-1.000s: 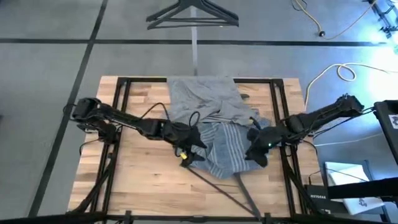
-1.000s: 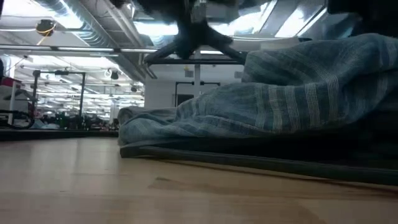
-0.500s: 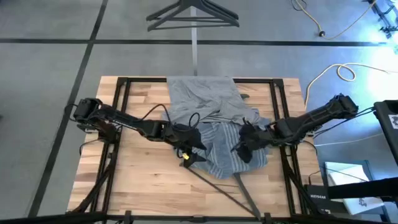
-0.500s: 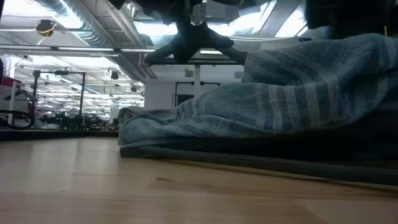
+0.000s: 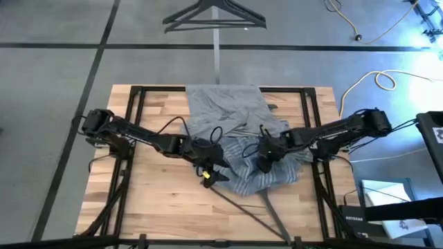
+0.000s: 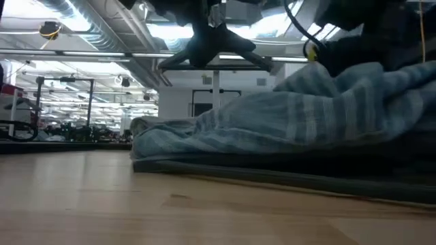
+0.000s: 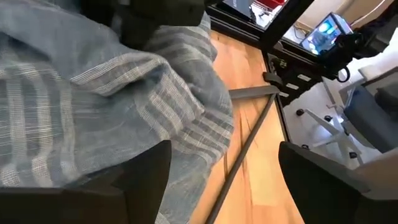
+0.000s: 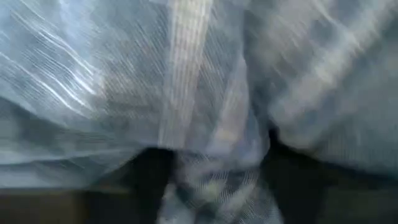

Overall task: Unhang clothes
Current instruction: Hang the hanger

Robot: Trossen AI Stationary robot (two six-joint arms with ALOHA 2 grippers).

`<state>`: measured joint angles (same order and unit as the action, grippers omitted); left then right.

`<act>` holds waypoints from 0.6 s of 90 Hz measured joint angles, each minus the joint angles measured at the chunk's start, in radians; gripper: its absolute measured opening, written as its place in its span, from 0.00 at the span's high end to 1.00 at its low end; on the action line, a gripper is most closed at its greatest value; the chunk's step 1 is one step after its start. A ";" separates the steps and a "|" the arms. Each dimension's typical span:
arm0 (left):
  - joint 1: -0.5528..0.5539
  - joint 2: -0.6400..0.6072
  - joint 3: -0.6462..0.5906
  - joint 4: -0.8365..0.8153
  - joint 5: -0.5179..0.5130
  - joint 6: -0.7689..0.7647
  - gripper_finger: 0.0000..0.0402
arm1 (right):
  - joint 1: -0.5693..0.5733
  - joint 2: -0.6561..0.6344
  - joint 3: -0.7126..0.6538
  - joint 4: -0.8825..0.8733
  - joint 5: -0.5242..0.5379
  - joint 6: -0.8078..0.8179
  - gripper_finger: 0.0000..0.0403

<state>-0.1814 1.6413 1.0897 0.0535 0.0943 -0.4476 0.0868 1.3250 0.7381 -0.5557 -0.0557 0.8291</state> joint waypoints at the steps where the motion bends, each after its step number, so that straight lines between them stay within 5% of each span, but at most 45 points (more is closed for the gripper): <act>1: 0.000 0.000 0.000 0.000 0.000 -0.002 0.31 | -0.003 0.000 0.002 0.009 0.001 -0.004 0.66; 11: 0.001 0.000 0.000 0.001 -0.006 -0.013 0.31 | -0.039 0.002 0.026 0.116 0.009 -0.093 0.95; 31: 0.005 -0.007 0.002 0.024 -0.114 -0.003 0.31 | -0.156 -0.010 0.190 0.136 0.026 -0.265 0.99; 54: 0.033 -0.089 0.023 0.003 -0.318 0.133 0.31 | -0.275 -0.016 0.570 -0.019 0.042 -0.440 0.99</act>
<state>-0.1486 1.5520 1.1126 0.0566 -0.2234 -0.3148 -0.1881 1.3088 1.3082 -0.5743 -0.0142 0.3895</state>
